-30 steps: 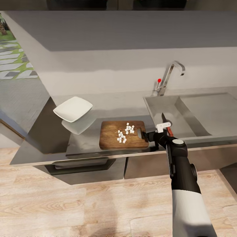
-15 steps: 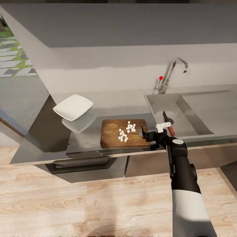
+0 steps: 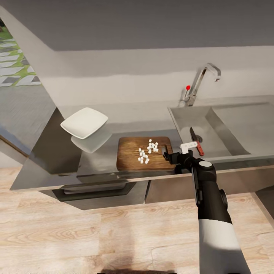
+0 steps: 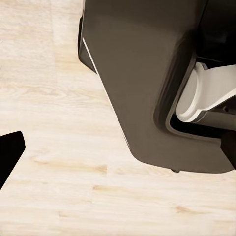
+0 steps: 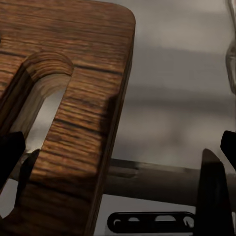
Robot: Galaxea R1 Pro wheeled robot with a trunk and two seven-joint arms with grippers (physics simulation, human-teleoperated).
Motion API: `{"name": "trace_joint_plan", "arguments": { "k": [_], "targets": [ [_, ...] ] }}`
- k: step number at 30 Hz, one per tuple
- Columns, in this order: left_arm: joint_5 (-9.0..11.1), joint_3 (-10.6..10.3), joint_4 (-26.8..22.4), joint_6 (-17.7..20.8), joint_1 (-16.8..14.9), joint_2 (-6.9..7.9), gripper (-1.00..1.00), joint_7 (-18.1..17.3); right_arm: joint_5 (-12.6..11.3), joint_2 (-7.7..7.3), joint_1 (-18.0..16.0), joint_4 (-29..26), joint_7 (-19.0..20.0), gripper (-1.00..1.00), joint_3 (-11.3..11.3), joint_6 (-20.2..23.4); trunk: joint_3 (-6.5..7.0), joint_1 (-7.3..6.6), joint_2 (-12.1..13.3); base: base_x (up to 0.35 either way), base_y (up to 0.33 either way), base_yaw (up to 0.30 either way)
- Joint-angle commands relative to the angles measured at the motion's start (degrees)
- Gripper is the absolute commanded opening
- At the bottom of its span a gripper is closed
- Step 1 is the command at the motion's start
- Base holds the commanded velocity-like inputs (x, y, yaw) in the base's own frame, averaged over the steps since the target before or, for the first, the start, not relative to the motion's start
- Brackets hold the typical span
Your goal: In the kitchen, take the Vidalia onion out of the sink, dice it on the chopping board with the paring knife, put the diced onion into the bowl on the countertop, then place both the paring knife and the chopping board into the sink.
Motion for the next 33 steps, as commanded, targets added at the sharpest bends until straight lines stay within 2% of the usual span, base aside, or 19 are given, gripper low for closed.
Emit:
{"name": "trace_joint_plan", "arguments": {
  "k": [1, 13, 14, 26, 33],
  "targets": [
    [0.6, -0.3, -0.1, -0.1, 0.0, 0.07, 1.00, 0.0, 0.6, 0.07, 0.0, -0.1, 0.6, 1.00, -0.1, 0.1, -0.13, 0.02, -0.1, 0.003, 0.002, 0.000],
    [0.6, -0.3, -0.1, -0.1, 0.0, 0.06, 1.00, 0.0, 0.6, 0.07, 0.0, -0.1, 0.6, 1.00, -0.2, 0.1, -0.25, 0.02, -0.1, 0.000, 0.000, 0.000],
    [0.6, -0.3, -0.1, -0.1, 0.0, 0.06, 1.00, 0.0, 0.6, 0.07, 0.0, -0.1, 0.6, -1.00, -0.2, 0.1, -0.25, 0.02, -0.1, 0.000, 0.000, 0.000],
    [0.6, -0.3, 1.1, -0.1, 0.0, 0.07, 1.00, 0.0, 0.6, 0.07, 0.0, -0.1, 0.6, -1.00, -0.3, 0.2, -0.24, 0.02, -0.1, 0.000, 0.000, 0.000],
    [0.6, -0.3, 1.2, -0.1, -0.1, 0.07, 1.00, 0.0, 0.5, 0.07, 0.0, -0.2, 0.6, -1.00, -0.3, 0.2, 0.27, 0.02, -0.1, 0.000, 0.000, 0.000]
  ]
}}
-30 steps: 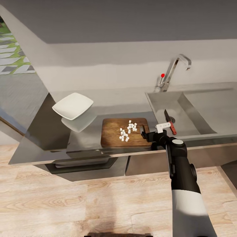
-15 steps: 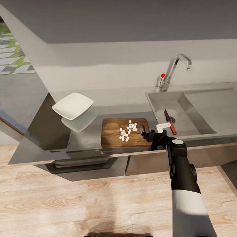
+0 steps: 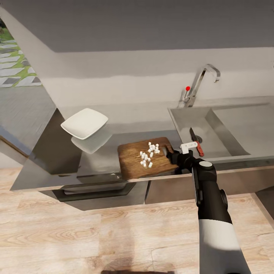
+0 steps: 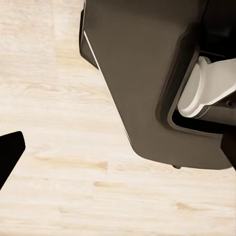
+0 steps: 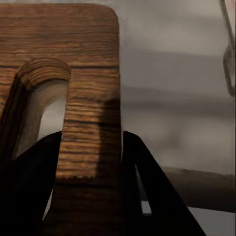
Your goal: In the kitchen, take the Vidalia onion out of the sink, dice it on the chopping board with the paring knife, put the diced onion into the bowl on the countertop, then place both the paring knife and the chopping board into the sink.
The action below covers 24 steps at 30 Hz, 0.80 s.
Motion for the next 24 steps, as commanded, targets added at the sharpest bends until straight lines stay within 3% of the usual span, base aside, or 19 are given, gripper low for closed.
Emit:
{"name": "trace_joint_plan", "arguments": {
  "k": [1, 20, 24],
  "targets": [
    [0.6, -0.3, -0.1, -0.1, 0.1, 0.07, 1.00, 0.0, 0.5, 0.07, 0.0, -0.1, 0.6, -1.00, -0.1, 0.2, 0.04, 0.02, -0.1, 0.000, 0.000, 0.000],
    [0.6, -0.3, -0.1, -0.1, 0.1, 0.07, 1.00, 0.0, 0.4, 0.07, 0.0, -0.1, 0.5, -1.00, -0.1, 0.4, 1.78, 0.02, -0.1, 0.000, 0.000, 0.000],
    [0.6, -0.3, -0.1, -0.1, 0.0, 0.07, 1.00, 0.0, 0.5, 0.07, 0.0, -0.1, 0.5, -1.00, -0.1, 1.6, 2.15, 0.02, -0.1, 0.163, 0.119, 0.000]
  ]
}}
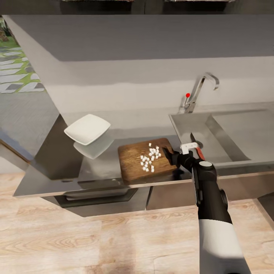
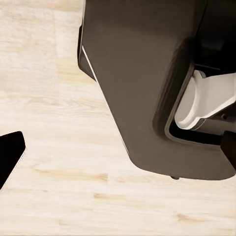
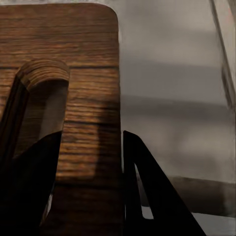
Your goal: In the kitchen, take the Vidalia onion out of the sink, dice it on the chopping board with the paring knife, put the diced onion into the bowl on the countertop, then place both the paring knife and the chopping board into the sink.
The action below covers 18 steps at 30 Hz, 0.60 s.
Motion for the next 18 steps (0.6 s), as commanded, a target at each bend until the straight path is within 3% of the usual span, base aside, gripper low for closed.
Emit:
{"name": "trace_joint_plan", "arguments": {
  "k": [1, 12, 18],
  "targets": [
    [0.6, -0.3, 0.0, -0.2, 0.0, 0.08, 1.00, 0.0, 0.5, 0.08, -0.1, -0.1, 0.6, -1.00, -0.2, 0.4, 0.04, 0.05, -0.1, 0.210, 0.166, 0.000],
    [0.6, -0.3, 0.0, -0.2, 0.0, 0.08, 1.00, 0.0, 0.6, 0.08, -0.1, -0.2, 0.6, -1.00, -0.2, 3.2, 1.05, 0.05, -0.1, 0.039, 0.040, 0.000],
    [0.5, -0.3, 0.0, -0.2, 0.0, 0.08, 1.00, 0.0, 0.6, 0.08, -0.1, -0.2, 0.6, -1.00, -0.2, 3.2, 1.61, 0.05, -0.1, -0.151, 0.000, 0.000]
  ]
}}
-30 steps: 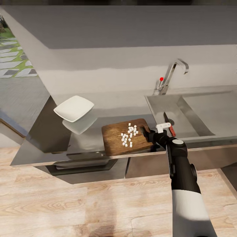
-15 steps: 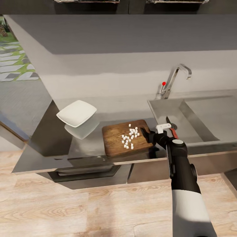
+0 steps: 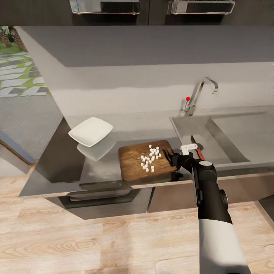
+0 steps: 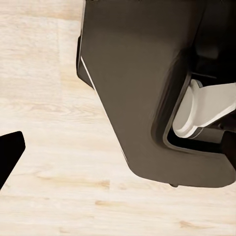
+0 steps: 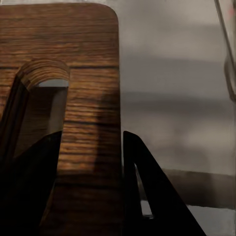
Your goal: In the kitchen, take the Vidalia onion out of the sink, dice it on the chopping board with the paring knife, put the diced onion into the bowl on the countertop, then place both the paring knife and the chopping board into the sink.
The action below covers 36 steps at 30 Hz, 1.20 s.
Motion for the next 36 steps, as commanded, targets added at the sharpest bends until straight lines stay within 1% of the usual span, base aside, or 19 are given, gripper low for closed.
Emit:
{"name": "trace_joint_plan", "arguments": {
  "k": [1, 8, 13, 23, 32, 36],
  "targets": [
    [0.6, -0.3, -0.1, -0.1, 0.0, 0.07, 1.00, 0.0, 0.6, 0.06, 0.0, -0.1, 0.6, -1.00, -0.1, 0.1, 0.03, 0.01, -0.1, -0.072, 0.000, 0.000],
    [0.6, -0.3, -0.1, -0.1, 0.0, 0.07, 1.00, 0.0, 0.6, 0.06, 0.0, -0.2, 0.6, -1.00, -0.2, 0.3, 0.68, 0.01, -0.1, -0.011, 0.008, 0.000],
    [0.6, -0.3, -0.1, -0.1, 0.0, 0.07, 1.00, 0.0, 0.7, 0.06, 0.0, -0.6, 0.6, -1.00, -0.3, 2.3, 1.14, 0.01, -0.1, 0.000, 0.173, 0.000],
    [0.6, -0.3, 0.0, -0.1, 0.0, 0.07, 1.00, 0.0, 0.7, 0.06, 0.0, -0.9, 0.5, -1.00, -0.6, 3.6, 2.06, 0.01, -0.1, 0.000, 0.172, 0.000],
    [0.6, -0.3, 0.0, -0.1, 0.0, 0.07, 1.00, 0.0, 0.8, 0.06, 0.0, -1.0, 0.3, -1.00, -0.8, 3.8, 2.89, 0.01, -0.1, 0.000, 0.010, 0.000],
    [0.6, -0.3, 0.0, -0.1, 0.0, 0.07, 1.00, 0.0, 0.8, 0.06, 0.0, -1.0, -0.5, -1.00, -0.8, 3.8, 3.26, 0.01, -0.1, 0.000, -0.196, 0.000]
  ]
}}
